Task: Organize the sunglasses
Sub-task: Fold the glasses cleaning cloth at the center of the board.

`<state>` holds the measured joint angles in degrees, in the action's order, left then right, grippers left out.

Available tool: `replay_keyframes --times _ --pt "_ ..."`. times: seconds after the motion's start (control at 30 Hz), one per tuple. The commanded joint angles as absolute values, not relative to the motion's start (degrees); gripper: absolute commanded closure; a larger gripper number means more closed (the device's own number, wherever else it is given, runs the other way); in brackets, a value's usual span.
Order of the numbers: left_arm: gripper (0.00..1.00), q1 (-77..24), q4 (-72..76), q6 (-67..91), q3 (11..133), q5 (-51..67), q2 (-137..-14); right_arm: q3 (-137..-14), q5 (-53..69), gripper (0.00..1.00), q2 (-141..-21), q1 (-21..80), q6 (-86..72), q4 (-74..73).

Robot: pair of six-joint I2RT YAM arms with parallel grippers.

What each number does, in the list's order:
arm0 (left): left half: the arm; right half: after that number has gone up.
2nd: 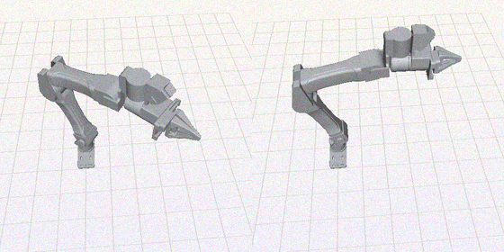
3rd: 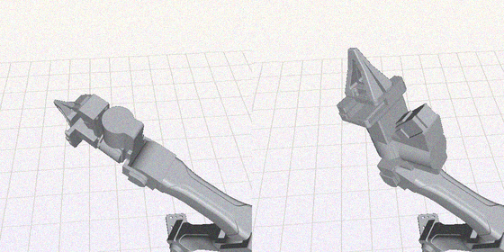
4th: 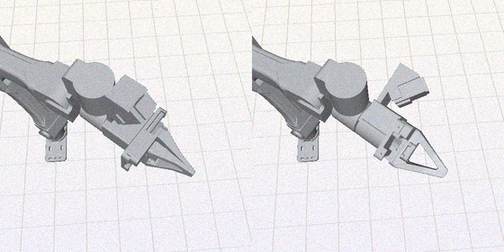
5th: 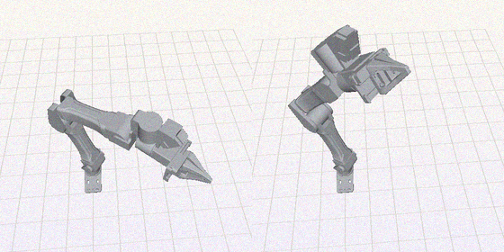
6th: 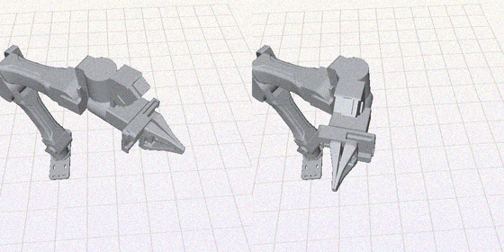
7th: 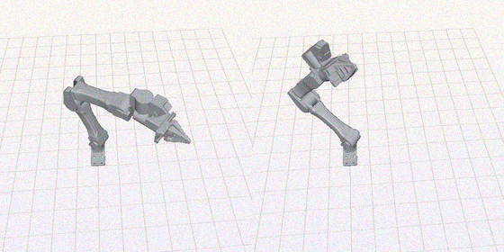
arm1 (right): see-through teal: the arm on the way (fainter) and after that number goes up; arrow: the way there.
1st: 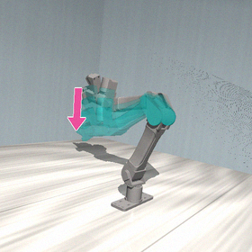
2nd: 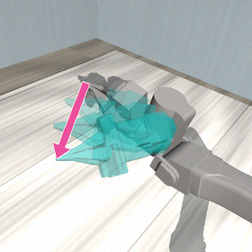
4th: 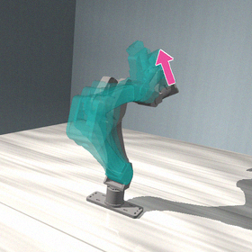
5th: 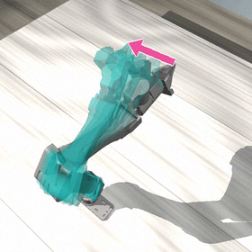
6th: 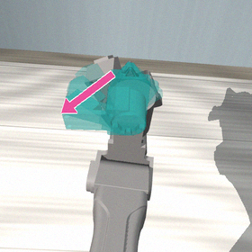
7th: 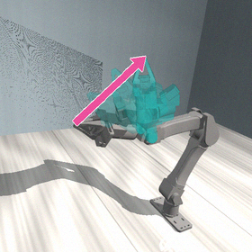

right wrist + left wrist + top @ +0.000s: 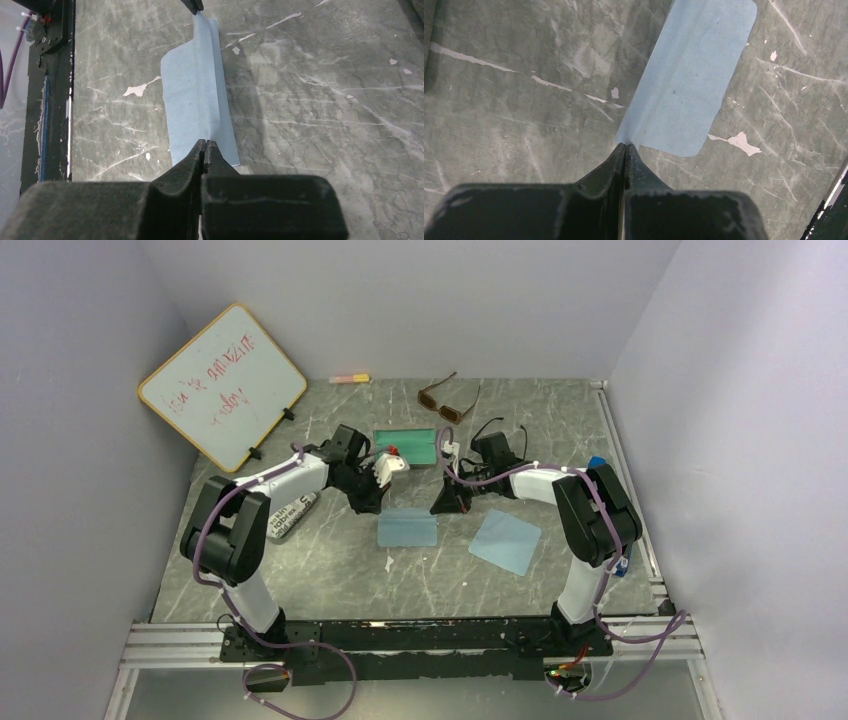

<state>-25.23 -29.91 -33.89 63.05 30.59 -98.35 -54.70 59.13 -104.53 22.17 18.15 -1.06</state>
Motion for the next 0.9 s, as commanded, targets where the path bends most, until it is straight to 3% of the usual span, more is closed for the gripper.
replay_keyframes --times 0.0,0.87 --pt "0.95 -25.6 -30.7 -35.4 62.6 32.9 -95.1 -56.7 62.1 1.0 -103.3 22.2 20.8 -2.3" --pt "0.95 -26.0 -32.7 -36.9 61.0 34.8 -94.2 -57.9 62.1 1.0 -103.8 23.0 26.5 -7.9"
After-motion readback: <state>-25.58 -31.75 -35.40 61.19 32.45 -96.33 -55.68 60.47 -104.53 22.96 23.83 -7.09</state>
